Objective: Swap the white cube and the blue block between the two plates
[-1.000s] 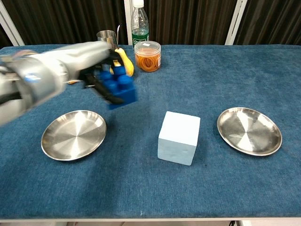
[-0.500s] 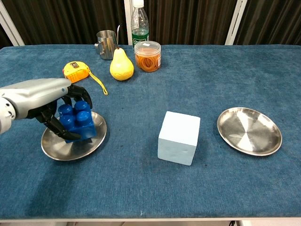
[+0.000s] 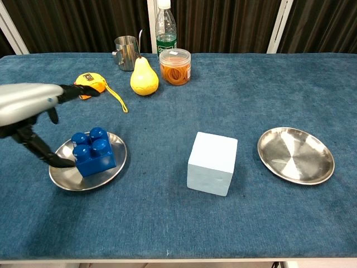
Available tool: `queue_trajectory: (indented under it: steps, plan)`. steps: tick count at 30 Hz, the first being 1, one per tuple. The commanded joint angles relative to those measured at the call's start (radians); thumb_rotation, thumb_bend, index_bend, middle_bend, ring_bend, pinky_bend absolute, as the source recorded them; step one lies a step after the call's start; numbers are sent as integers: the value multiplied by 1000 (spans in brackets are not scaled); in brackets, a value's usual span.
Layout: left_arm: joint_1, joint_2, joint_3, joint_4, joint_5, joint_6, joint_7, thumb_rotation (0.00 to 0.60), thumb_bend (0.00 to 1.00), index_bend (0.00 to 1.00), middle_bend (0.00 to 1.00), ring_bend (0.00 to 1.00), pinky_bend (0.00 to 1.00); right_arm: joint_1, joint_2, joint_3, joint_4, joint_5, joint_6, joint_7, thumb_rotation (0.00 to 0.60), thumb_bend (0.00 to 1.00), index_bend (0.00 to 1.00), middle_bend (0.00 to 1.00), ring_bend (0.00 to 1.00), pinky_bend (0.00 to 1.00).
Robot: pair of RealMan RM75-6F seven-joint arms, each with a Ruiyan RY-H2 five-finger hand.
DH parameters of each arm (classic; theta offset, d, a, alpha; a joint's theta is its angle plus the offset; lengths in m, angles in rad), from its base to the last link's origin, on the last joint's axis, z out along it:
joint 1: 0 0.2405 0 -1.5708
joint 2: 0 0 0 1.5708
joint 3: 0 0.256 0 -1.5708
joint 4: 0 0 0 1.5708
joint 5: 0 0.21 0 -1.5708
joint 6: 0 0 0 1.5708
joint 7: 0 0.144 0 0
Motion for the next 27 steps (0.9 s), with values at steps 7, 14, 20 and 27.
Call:
queue_trajectory:
  steps: [7, 14, 20, 27]
  plan:
    - [235, 229, 183, 18, 363, 248, -215, 600, 0, 26, 18, 11, 298, 290, -62, 144, -323, 130, -430, -162, 600, 269, 0, 0, 0, 0]
    - [290, 262, 158, 109, 347, 209, -392, 600, 0, 26, 18, 10, 273, 433, -288, 232, -341, 454, -631, -426, 600, 246, 0, 0, 0, 0]
    - [311, 274, 133, 129, 360, 181, -417, 600, 0, 26, 18, 10, 273, 486, -406, 233, -311, 583, -617, -547, 600, 246, 0, 0, 0, 0]
    - [336, 274, 107, 139, 375, 154, -429, 600, 0, 26, 18, 10, 273, 548, -466, 233, -262, 690, -624, -575, 600, 246, 0, 0, 0, 0]
